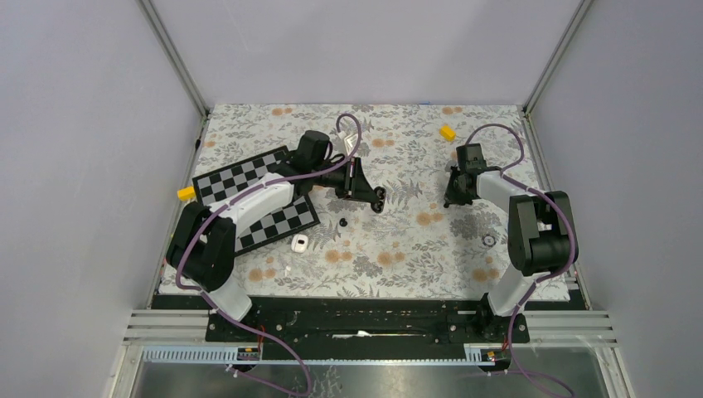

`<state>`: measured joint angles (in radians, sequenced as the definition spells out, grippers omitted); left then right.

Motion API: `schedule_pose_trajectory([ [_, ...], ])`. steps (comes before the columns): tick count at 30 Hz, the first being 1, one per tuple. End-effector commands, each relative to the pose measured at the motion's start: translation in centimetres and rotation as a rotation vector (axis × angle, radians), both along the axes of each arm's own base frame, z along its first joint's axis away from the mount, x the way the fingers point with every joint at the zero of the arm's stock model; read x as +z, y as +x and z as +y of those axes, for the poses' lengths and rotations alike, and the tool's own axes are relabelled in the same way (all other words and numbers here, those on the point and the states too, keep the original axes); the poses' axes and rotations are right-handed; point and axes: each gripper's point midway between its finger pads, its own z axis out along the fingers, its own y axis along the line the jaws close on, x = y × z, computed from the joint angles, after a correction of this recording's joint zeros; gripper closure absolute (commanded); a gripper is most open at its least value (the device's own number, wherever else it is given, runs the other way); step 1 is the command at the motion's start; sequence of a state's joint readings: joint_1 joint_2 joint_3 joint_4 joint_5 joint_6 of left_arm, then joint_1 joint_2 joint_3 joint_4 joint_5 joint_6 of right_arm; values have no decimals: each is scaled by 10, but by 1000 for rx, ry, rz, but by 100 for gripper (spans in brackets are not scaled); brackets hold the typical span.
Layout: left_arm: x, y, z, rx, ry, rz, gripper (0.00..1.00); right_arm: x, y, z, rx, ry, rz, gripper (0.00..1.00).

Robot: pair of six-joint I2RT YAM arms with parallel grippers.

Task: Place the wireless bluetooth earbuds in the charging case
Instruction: Pick up the right earbud from the center of the board, then insert the right earbud into the right side groove of the charging case.

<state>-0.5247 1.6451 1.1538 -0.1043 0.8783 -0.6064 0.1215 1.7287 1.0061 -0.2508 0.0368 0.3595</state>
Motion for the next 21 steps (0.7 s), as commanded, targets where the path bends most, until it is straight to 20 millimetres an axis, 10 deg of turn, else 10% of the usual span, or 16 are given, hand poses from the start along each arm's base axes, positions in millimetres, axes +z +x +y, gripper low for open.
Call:
schedule_pose_trajectory([
  [1, 20, 5, -10, -19, -36, -80, 100, 13, 6, -5, 4, -21, -24, 99],
  [8, 23, 0, -13, -40, -42, -101, 100, 38, 1, 1, 25, 12, -71, 100],
  [21, 50, 0, -27, -99, -225, -168, 100, 197, -41, 96, 158, 432, -507, 100],
])
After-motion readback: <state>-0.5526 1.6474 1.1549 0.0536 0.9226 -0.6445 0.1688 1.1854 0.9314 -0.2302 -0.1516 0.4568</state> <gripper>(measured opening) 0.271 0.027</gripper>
